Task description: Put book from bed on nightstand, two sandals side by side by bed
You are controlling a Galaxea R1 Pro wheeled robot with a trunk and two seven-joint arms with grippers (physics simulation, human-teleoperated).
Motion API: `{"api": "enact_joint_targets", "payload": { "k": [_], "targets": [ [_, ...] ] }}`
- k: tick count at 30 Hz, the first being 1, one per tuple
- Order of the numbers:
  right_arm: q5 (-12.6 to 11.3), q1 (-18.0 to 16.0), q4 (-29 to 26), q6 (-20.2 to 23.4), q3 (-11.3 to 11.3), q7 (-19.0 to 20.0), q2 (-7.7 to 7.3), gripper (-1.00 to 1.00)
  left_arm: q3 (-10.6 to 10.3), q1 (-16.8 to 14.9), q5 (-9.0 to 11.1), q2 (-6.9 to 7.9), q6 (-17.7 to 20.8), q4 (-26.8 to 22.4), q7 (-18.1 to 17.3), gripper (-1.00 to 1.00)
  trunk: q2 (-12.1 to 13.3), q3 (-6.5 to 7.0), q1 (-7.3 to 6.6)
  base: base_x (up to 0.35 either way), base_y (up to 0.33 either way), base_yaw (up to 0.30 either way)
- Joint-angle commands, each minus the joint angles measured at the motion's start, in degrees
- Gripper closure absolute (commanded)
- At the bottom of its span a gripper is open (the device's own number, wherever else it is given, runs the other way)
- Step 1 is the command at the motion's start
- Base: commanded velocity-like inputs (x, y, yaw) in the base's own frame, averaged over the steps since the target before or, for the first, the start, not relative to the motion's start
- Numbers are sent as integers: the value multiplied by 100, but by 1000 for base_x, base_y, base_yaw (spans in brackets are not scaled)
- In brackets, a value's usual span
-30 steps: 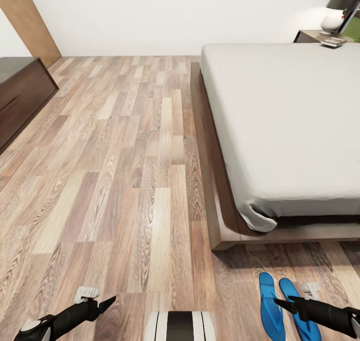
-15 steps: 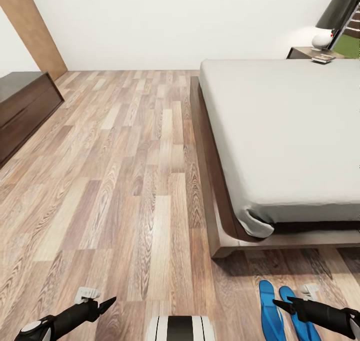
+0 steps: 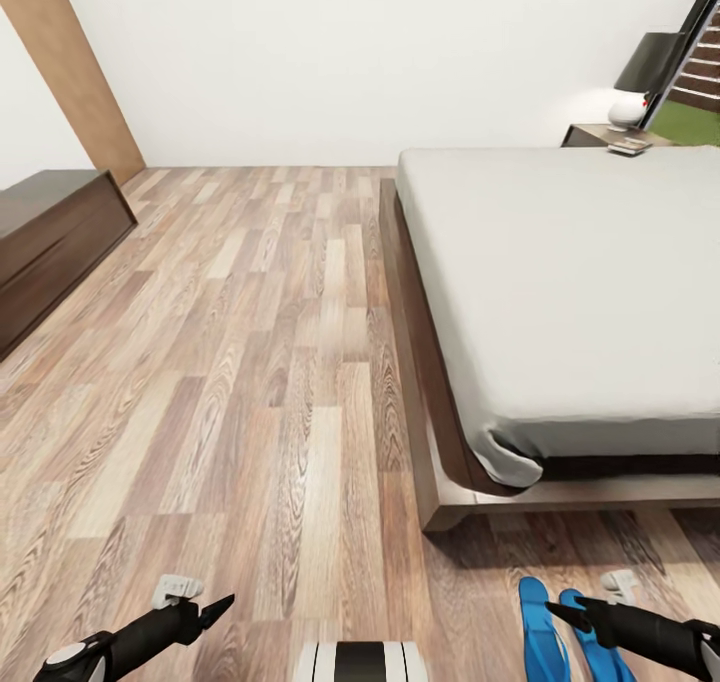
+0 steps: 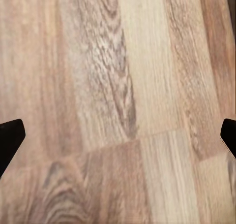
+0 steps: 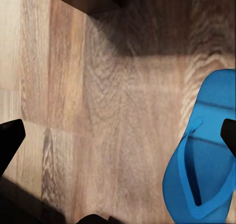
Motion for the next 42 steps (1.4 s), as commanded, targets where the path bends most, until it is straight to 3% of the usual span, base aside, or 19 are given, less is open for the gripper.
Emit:
{"api": "enact_joint_targets", "payload": {
  "k": [1,5,10,12,14,16,17,26,34,42],
  "targets": [
    [-60,-2,55,56,28,11,-5,-100,37,-3,-46,-11,24,-6,-41,-100,0,19,-3,0,0,0],
    [-61,-2,230,-23,32,7,0,-100,40,1,-46,-30,24,-6,-40,-100,5,107,-14,0,0,0],
    [-61,-2,920,-646,36,2,76,-100,35,0,-48,-66,24,82,-25,-100,12,218,-27,0,0,0],
    [-61,-2,1276,-1124,39,-5,174,-100,34,0,-52,-111,20,132,-20,-100,15,263,-32,0,0,0],
    [-61,-2,1527,-1552,38,-14,357,-100,33,-1,-54,-140,18,159,-17,-100,17,307,-37,0,0,0],
    [-61,-2,1725,-1915,37,-22,650,-100,30,-1,-50,-170,16,197,-15,-100,20,351,-42,0,0,0],
    [-61,-2,1766,-1987,37,-23,709,-100,31,-2,-49,-192,16,246,-13,-100,21,373,-45,0,0,0],
    [-61,-2,1837,-2129,30,-25,807,-100,17,-5,-63,-258,-297,783,147,-100,33,573,-68,0,0,0],
    [-61,-2,1840,-2137,29,-26,812,-100,21,-4,-64,-372,-381,849,475,-100,44,750,-88,0,0,0],
    [-61,-4,1845,-2138,29,-29,812,-100,15,-3,-70,-387,-395,855,528,-100,55,927,-109,0,0,0]
  ]
}}
